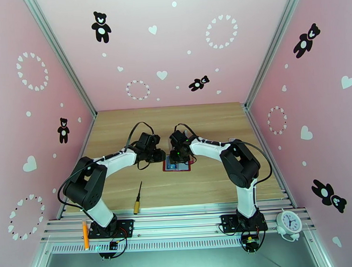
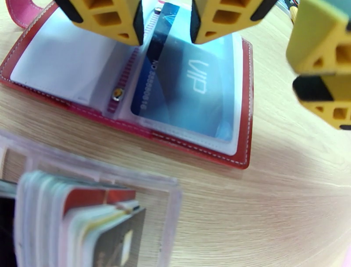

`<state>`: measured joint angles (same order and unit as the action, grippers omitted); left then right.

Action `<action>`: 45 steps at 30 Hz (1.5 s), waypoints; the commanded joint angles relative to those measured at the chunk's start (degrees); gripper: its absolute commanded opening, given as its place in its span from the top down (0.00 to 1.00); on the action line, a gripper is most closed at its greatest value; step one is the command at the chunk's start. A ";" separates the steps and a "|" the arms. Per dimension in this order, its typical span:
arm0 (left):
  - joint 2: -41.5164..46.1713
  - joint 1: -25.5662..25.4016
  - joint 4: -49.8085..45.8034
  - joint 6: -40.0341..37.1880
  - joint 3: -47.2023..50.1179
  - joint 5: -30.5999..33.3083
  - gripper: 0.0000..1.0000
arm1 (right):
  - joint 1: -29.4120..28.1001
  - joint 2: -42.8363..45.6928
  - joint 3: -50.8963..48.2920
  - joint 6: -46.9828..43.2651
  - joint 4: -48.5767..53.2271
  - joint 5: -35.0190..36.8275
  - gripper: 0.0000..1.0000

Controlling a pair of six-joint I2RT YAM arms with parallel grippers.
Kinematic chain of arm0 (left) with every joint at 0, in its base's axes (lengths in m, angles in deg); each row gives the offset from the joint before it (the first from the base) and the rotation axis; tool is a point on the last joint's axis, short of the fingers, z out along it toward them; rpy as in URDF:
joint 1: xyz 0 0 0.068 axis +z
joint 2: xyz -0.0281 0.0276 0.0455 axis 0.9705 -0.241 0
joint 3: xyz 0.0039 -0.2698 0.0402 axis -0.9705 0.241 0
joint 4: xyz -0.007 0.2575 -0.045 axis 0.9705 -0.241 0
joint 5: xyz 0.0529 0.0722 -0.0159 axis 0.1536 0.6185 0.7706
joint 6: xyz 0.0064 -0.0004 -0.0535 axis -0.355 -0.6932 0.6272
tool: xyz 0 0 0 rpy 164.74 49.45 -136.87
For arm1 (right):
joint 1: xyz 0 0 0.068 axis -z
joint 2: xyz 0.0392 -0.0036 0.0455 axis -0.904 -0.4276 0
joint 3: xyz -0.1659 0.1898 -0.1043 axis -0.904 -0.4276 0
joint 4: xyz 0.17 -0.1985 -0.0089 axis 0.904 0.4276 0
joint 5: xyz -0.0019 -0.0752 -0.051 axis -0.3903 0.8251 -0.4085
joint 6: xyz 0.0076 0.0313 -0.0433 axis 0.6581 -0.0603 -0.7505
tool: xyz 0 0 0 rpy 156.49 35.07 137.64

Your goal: Put the credit cards into the card holder

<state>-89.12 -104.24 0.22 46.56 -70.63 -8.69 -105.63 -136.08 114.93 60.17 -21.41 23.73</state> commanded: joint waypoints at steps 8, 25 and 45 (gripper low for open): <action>-4.50 0.52 -3.80 -0.72 -2.74 0.73 0.93 | 0.07 -0.74 -0.24 -0.07 0.03 -0.36 0.66; -9.45 0.41 -3.90 -0.12 -4.41 -3.37 1.00 | -0.67 -1.69 1.12 -0.11 -0.28 -1.49 0.66; -9.04 0.24 -3.58 -0.03 -4.33 -4.43 1.00 | -1.26 -1.00 2.17 1.25 -2.05 -3.84 0.66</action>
<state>-97.01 -103.82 -3.13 46.34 -74.47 -11.03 -106.25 -136.78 115.32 60.80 -21.84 21.54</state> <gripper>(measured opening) 0.057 0.343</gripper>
